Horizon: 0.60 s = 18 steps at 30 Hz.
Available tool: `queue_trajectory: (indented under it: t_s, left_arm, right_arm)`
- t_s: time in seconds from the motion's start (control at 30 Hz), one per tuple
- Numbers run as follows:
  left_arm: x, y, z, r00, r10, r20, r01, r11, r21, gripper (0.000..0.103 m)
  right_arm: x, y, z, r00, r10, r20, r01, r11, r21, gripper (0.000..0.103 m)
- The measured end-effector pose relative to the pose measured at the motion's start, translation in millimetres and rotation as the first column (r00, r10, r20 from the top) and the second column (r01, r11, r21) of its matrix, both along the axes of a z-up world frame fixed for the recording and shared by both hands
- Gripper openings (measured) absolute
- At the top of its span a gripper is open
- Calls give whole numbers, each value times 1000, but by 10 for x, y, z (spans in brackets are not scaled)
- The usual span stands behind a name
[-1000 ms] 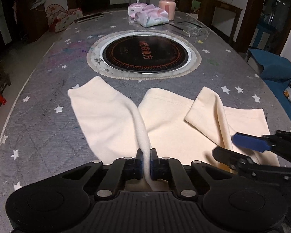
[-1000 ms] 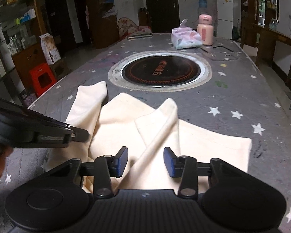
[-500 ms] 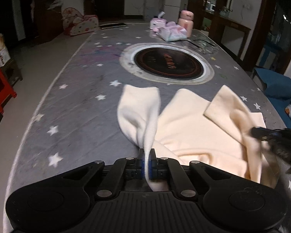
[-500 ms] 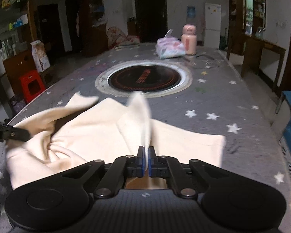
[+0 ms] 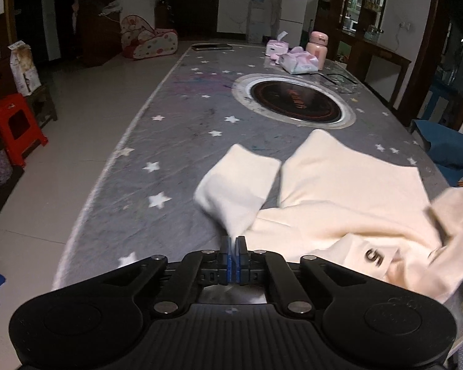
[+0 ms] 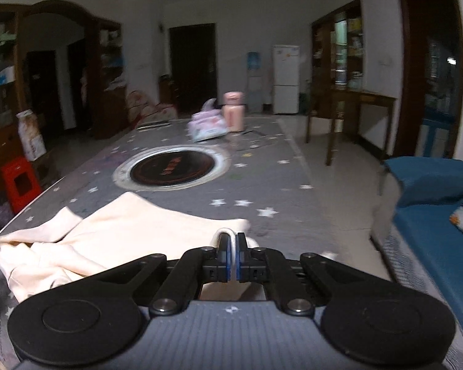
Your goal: Fold clothes
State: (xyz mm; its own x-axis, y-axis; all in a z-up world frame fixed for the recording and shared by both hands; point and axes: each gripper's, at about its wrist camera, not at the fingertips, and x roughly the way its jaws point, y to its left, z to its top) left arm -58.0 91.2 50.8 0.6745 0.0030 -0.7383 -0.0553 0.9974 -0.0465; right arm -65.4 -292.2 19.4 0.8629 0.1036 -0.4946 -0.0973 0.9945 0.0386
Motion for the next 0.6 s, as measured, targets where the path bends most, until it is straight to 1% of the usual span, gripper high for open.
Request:
queue_trajectory:
  t_s: [0.07, 0.17, 0.23, 0.27, 0.3, 0.33, 0.37, 0.4, 0.43, 0.5, 0.57, 0.6]
  left_arm:
    - [-58, 61, -50, 1000, 6, -18, -6, 1000, 14, 1]
    - [-107, 143, -155, 998, 13, -59, -11, 999, 37, 1]
    - [-119, 143, -192, 998, -5, -69, 8, 999, 34, 2]
    - [-125, 128, -199, 997, -20, -72, 22, 999, 31, 2]
    - [-132, 82, -190, 997, -44, -66, 46, 999, 29, 3]
    - [-138, 28, -178, 996, -71, -58, 73, 997, 26, 4]
    - [-149, -51, -160, 993, -108, -45, 109, 994, 24, 6]
    - [-160, -146, -145, 988, -148, -32, 149, 988, 25, 9]
    - [-170, -243, -133, 982, -189, -18, 189, 982, 26, 14]
    - [-190, -436, -124, 963, -270, 2, 270, 963, 25, 17]
    - [-199, -623, -132, 938, -346, 15, 345, 938, 20, 17]
    - [-199, -711, -146, 926, -377, 19, 376, 926, 26, 23]
  right_arm:
    - [-132, -165, 17, 999, -50, -1, 50, 999, 0, 2]
    - [-197, -371, -60, 992, -106, -68, 108, 994, 22, 2]
    - [-205, -445, -153, 985, -124, -122, 128, 992, 20, 4]
    - [-219, -479, -218, 979, -136, -153, 137, 991, -5, 6]
    - [-236, -500, -247, 976, -142, -167, 142, 990, -12, 9]
    - [-250, -516, -262, 974, -138, -182, 137, 990, -16, 9]
    - [-267, -529, -250, 973, -140, -182, 139, 990, -21, 11]
    - [-284, -543, -238, 973, -143, -182, 141, 990, -25, 16]
    - [-301, -557, -226, 972, -146, -182, 143, 989, -30, 17]
    - [-340, -564, -162, 975, -144, -170, 141, 990, -27, 19]
    - [-404, -553, -92, 980, -127, -152, 126, 992, -19, 19]
    - [-441, -522, -56, 984, -109, -141, 107, 994, -19, 20]
